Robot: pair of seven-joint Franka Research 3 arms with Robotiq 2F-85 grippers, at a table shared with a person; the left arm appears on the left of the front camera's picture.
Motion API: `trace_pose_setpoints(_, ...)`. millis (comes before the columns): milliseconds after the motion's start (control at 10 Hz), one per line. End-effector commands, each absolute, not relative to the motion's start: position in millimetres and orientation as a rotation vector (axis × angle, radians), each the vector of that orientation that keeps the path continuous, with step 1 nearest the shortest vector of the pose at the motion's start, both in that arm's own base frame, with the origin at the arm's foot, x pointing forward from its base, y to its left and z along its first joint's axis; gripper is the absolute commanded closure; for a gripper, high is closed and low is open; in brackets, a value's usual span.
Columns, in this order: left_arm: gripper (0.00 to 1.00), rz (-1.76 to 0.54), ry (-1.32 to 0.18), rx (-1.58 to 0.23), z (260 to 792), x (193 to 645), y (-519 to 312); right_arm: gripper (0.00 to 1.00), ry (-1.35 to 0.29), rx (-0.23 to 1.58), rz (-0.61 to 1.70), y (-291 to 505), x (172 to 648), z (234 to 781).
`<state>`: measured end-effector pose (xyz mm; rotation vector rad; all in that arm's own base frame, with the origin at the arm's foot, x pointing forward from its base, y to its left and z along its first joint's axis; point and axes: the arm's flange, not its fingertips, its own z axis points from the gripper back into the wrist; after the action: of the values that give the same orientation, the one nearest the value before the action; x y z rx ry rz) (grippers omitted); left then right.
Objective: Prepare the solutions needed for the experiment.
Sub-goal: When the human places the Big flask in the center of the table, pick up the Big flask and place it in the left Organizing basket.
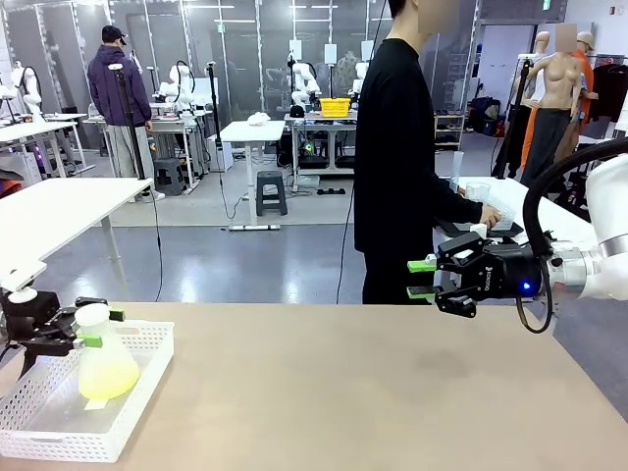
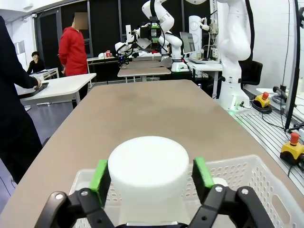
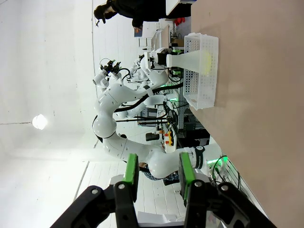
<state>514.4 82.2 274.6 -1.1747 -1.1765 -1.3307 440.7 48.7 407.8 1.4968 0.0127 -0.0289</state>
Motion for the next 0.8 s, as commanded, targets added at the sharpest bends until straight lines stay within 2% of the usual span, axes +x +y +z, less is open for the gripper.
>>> trace_pose_setpoints(0, 0.00, -1.335, -1.143, -1.157, 281.9, 507.9, 93.7, 0.55, 0.014, 1.496, -0.023, 49.1, 438.8, 408.6)
trace_pose_setpoints(700, 0.00, -1.335, -1.165, -1.138, 282.9, 507.6, 102.3, 0.55, 0.014, 1.496, -0.023, 49.1, 438.8, 408.6)
